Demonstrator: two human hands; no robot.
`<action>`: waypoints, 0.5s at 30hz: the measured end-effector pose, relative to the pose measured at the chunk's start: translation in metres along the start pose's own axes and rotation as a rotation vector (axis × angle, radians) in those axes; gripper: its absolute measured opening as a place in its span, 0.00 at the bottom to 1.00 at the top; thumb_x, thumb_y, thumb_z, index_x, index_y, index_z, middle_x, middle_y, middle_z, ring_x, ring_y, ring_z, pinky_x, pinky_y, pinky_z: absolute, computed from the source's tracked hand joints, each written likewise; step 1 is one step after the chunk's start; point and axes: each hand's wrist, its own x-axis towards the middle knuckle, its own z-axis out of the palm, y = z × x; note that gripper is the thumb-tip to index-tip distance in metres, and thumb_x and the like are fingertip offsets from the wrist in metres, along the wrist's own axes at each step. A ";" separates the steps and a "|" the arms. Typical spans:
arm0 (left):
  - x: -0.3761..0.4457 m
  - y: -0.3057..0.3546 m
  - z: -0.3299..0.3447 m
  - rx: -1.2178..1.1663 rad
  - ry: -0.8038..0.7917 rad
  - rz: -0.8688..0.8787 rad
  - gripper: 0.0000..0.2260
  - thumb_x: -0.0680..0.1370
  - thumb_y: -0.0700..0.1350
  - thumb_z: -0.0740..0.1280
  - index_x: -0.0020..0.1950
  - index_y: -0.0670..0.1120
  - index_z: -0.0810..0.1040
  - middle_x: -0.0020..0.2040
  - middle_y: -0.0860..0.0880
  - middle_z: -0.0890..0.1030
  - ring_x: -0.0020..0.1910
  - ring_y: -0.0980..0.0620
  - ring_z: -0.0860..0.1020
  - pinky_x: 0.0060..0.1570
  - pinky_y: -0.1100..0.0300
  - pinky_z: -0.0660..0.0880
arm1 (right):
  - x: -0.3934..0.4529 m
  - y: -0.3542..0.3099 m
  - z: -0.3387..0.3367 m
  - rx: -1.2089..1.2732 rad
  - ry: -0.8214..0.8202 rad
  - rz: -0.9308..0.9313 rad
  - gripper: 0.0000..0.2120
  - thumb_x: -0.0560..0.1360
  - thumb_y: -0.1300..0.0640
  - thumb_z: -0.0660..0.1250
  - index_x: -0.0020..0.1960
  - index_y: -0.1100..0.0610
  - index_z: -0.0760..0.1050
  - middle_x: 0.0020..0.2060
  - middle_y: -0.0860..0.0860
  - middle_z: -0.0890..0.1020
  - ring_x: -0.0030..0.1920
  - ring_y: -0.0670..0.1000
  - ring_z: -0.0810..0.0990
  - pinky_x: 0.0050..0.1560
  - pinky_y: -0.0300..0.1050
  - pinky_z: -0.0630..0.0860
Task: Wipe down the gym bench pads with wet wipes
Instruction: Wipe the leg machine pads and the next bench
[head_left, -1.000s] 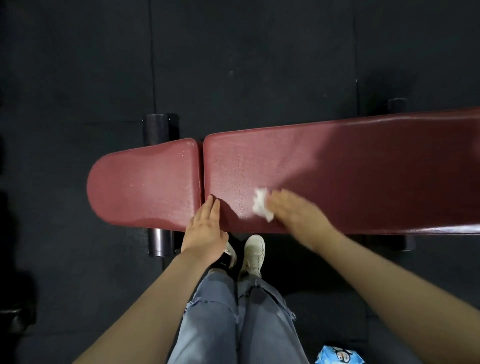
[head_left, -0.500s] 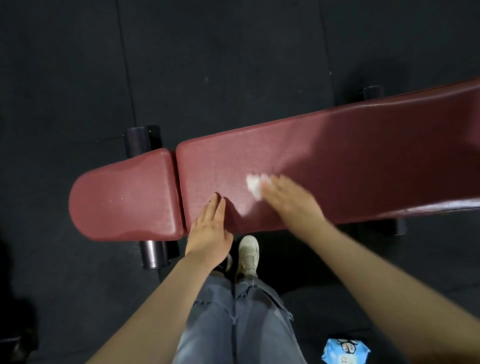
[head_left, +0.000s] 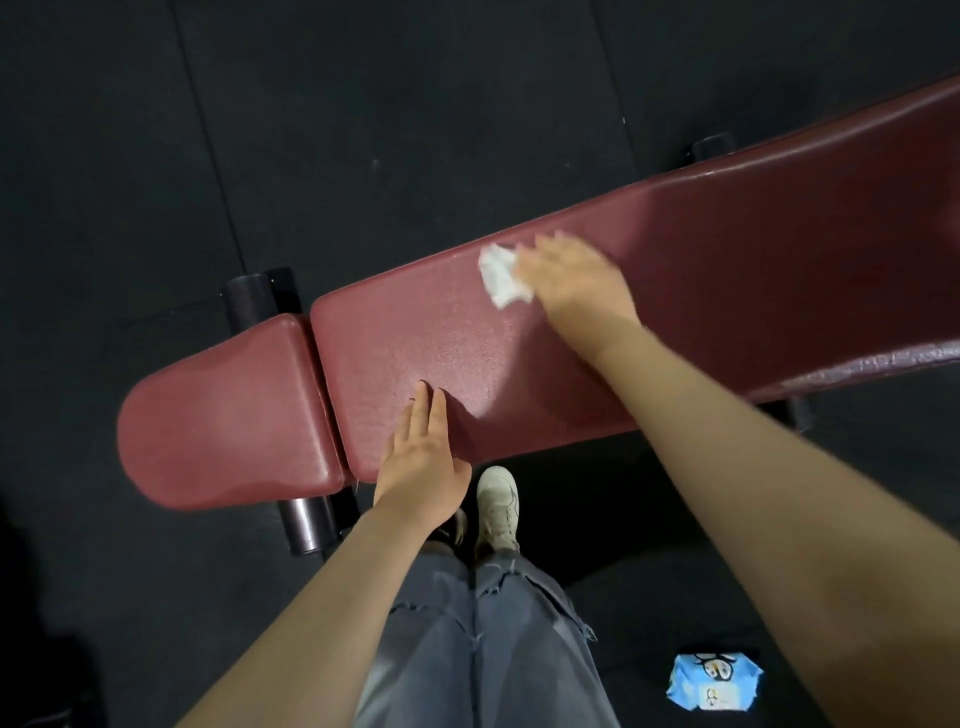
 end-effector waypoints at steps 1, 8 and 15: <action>0.001 0.001 -0.003 0.030 -0.032 -0.003 0.38 0.80 0.47 0.59 0.81 0.46 0.37 0.80 0.49 0.33 0.80 0.46 0.41 0.77 0.49 0.47 | -0.034 -0.008 0.001 0.033 0.007 -0.035 0.18 0.75 0.63 0.58 0.61 0.58 0.81 0.59 0.56 0.82 0.59 0.58 0.81 0.68 0.49 0.69; 0.006 0.010 -0.010 0.101 -0.174 -0.014 0.46 0.77 0.50 0.64 0.79 0.43 0.31 0.77 0.44 0.27 0.79 0.43 0.35 0.77 0.47 0.46 | -0.206 -0.030 0.009 -0.033 -0.061 -0.080 0.18 0.75 0.61 0.66 0.65 0.60 0.78 0.65 0.53 0.79 0.65 0.55 0.75 0.69 0.52 0.67; 0.010 0.018 -0.017 0.151 -0.251 -0.038 0.46 0.77 0.52 0.64 0.78 0.42 0.30 0.77 0.43 0.26 0.79 0.42 0.35 0.77 0.47 0.48 | -0.128 -0.013 0.002 -0.126 -0.004 -0.043 0.10 0.67 0.60 0.75 0.43 0.55 0.74 0.37 0.52 0.76 0.38 0.57 0.74 0.41 0.51 0.67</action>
